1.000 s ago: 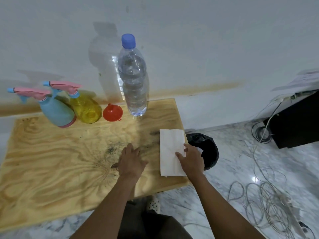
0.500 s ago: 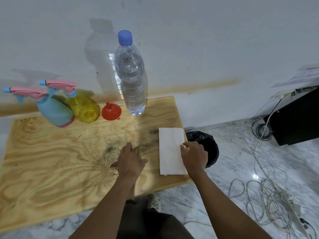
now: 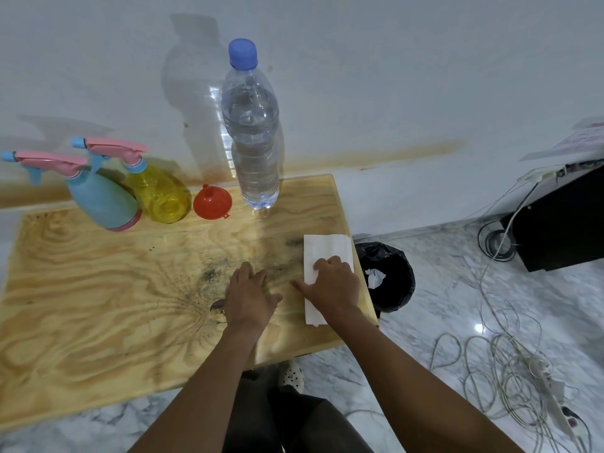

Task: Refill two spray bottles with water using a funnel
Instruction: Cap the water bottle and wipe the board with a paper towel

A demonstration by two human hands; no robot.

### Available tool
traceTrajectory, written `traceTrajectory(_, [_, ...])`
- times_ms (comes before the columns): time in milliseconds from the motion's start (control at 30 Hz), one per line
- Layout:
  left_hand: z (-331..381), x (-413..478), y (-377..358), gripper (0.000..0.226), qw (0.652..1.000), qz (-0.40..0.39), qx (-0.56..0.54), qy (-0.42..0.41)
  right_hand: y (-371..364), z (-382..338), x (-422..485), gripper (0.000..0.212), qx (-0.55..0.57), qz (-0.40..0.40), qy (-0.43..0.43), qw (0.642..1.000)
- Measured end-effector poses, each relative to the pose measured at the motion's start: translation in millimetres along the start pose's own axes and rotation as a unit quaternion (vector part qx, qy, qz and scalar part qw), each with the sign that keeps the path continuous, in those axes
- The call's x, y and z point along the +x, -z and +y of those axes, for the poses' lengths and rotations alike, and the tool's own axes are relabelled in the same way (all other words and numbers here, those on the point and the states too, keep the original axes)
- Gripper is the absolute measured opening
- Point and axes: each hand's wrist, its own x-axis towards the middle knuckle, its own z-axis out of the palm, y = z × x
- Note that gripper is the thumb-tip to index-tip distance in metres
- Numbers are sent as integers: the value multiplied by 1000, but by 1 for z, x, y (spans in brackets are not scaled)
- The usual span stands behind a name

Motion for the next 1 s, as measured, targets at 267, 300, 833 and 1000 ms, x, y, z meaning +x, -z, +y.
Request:
traceTrajectory(267, [2,-2,1,68,1000,-1,-8,7,-5,1,-6,29,-25,60,-3,998])
traceTrajectory(300, [2,-2,2,68,1000,-1,-9,9,-6,1,-6,29,-24,62,-3,998])
traceTrajectory(833, [6,-4,6,65,1000,-13,-21,16,-11,16,-5,28,38,83,-2,996])
traceTrajectory(1000, [5,-4,6,66,1000,-15,-14,8,-8,21,-6,30,48,73,1,996])
